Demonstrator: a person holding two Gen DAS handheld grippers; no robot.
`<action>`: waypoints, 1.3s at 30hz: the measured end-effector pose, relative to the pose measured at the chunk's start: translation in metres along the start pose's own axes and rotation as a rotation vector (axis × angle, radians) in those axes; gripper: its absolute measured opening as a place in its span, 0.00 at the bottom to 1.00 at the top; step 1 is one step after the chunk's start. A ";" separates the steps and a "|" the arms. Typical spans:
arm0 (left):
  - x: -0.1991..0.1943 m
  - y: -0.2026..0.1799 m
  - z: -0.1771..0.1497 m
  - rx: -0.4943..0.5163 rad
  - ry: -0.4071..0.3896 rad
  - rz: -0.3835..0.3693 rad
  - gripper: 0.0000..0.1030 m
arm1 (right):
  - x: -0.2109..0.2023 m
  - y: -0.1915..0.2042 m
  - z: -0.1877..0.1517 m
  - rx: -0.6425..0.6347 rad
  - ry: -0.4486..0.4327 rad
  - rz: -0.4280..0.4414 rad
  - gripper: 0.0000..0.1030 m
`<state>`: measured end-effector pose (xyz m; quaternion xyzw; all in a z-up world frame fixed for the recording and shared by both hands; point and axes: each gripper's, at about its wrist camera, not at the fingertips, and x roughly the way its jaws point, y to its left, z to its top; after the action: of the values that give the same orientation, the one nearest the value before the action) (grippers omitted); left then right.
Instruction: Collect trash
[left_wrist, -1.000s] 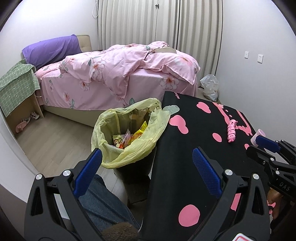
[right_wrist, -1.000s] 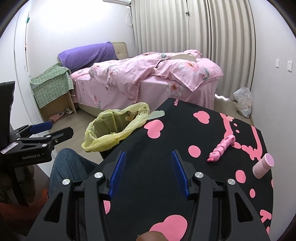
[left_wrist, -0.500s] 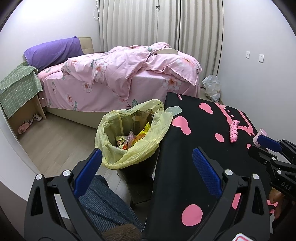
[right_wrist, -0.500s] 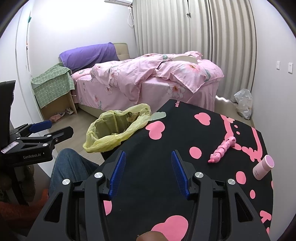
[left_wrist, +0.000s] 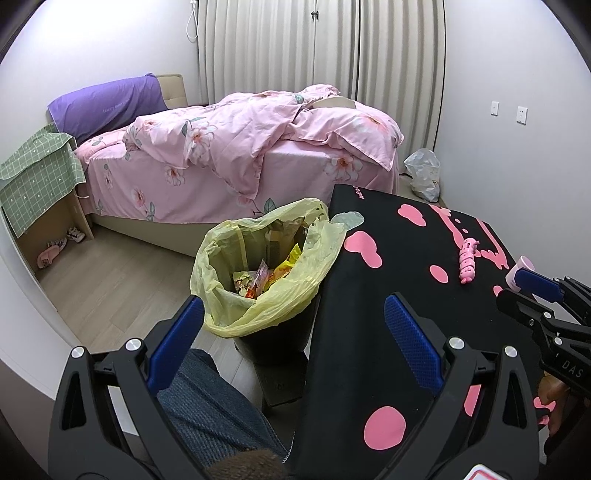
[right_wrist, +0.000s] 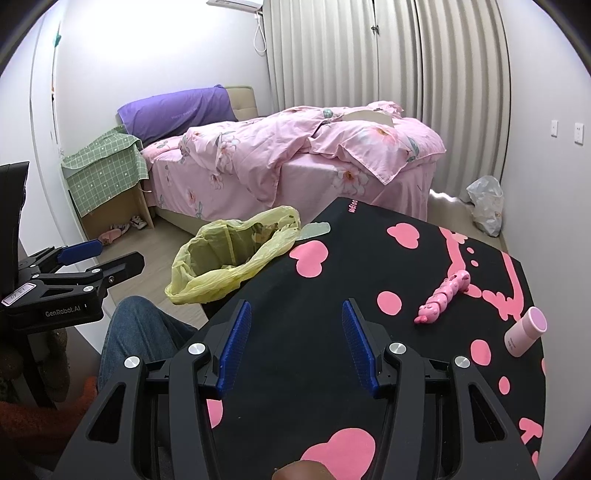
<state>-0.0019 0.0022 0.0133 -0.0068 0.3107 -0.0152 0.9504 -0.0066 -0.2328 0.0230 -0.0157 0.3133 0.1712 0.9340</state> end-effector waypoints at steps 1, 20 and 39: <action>0.000 0.000 0.000 0.000 -0.001 0.001 0.91 | 0.000 0.000 0.000 0.000 0.000 0.000 0.47; -0.001 0.002 -0.001 0.004 -0.007 0.008 0.91 | 0.001 0.004 -0.003 0.000 0.005 -0.004 0.47; -0.001 0.007 -0.005 0.000 -0.008 0.031 0.91 | 0.002 0.009 -0.001 -0.032 0.002 0.004 0.47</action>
<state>-0.0052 0.0090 0.0097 -0.0018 0.3068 -0.0003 0.9518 -0.0091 -0.2240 0.0216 -0.0303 0.3117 0.1778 0.9329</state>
